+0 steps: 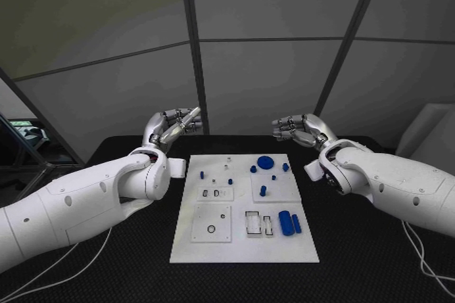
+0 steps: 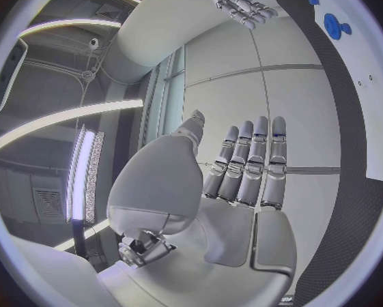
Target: Assemble the parts on the task board
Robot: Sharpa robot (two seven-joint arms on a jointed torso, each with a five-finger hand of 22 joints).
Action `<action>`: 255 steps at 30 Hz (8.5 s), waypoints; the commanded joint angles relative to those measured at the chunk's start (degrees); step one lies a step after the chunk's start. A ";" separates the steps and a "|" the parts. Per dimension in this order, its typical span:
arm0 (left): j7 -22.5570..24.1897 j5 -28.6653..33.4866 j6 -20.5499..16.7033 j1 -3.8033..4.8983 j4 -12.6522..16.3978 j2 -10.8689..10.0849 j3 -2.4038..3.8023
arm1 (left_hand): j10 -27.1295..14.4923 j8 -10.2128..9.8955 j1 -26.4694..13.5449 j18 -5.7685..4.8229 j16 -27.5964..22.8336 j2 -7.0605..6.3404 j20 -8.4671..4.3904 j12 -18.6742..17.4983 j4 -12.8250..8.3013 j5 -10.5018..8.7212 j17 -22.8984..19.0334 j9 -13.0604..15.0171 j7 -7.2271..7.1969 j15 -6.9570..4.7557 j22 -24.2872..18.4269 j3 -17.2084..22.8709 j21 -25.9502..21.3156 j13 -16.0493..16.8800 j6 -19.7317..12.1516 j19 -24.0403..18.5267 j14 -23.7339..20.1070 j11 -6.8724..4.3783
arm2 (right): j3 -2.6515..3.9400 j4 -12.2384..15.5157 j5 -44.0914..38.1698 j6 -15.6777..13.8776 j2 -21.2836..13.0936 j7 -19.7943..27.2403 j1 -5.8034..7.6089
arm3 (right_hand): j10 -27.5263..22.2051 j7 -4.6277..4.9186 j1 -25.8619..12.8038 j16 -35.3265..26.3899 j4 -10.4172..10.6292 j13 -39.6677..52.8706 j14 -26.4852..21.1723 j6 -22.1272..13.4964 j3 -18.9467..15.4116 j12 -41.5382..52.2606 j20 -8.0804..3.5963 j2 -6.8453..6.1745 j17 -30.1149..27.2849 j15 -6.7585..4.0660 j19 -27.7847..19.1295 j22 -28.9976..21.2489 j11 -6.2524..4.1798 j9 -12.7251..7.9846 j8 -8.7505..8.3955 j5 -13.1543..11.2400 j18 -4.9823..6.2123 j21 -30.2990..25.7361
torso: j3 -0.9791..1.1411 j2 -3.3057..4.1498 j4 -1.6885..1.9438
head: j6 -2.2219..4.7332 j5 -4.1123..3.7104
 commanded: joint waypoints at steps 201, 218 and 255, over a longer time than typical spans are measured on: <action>-5.27 -6.37 7.54 1.07 12.89 -5.89 0.04 | 5.53 -4.91 1.55 -0.86 -1.61 1.03 -1.77 -7.03 -3.15 0.01 3.57 -2.33 1.09 -1.11 -0.45 -4.18 0.81 -2.05 4.31 7.13 4.75 -0.42 | -7.37 -18.13 -54.19 5.66 21.39 -17.82 9.88 | 18.77 -3.24 -3.19 27.98 11.08 0.15 33.16 17.82 24.38 -6.34 -9.39 -13.75 25.20 -9.49 23.25 24.36 -6.26 0.52 -4.41 -2.47 0.58 39.99 | 0.05 9.08 2.65 | 0.55 -0.70; -5.30 -6.37 7.51 1.40 13.09 -5.66 0.04 | 5.53 -4.93 1.58 -0.85 -1.61 1.05 -1.76 -7.05 -3.18 0.01 3.58 -2.33 1.09 -1.11 -0.46 -4.19 0.80 -2.04 4.31 7.12 4.75 -0.42 | -7.38 -19.31 -54.19 6.71 22.74 -17.77 9.87 | 18.67 -3.22 -3.29 28.06 11.19 0.15 33.12 17.71 24.32 -6.36 -9.35 -13.81 25.25 -9.46 23.18 24.37 -6.23 0.49 -4.51 -2.46 0.59 40.02 | 0.02 9.10 2.63 | 0.28 -0.27; -5.41 -6.37 7.57 1.97 12.92 -5.03 0.03 | 5.53 -4.93 1.59 -0.85 -1.61 1.06 -1.76 -7.05 -3.19 0.01 3.58 -2.33 1.08 -1.11 -0.46 -4.19 0.80 -2.04 4.31 7.12 4.75 -0.42 | -7.40 -21.34 -54.19 9.45 25.08 -17.24 9.84 | 18.21 -3.17 -3.51 28.30 11.50 0.12 32.98 17.39 24.15 -6.43 -9.23 -14.00 25.38 -9.37 22.78 24.05 -6.14 0.42 -4.81 -2.41 0.67 39.87 | 0.02 9.10 2.54 | -0.20 -0.05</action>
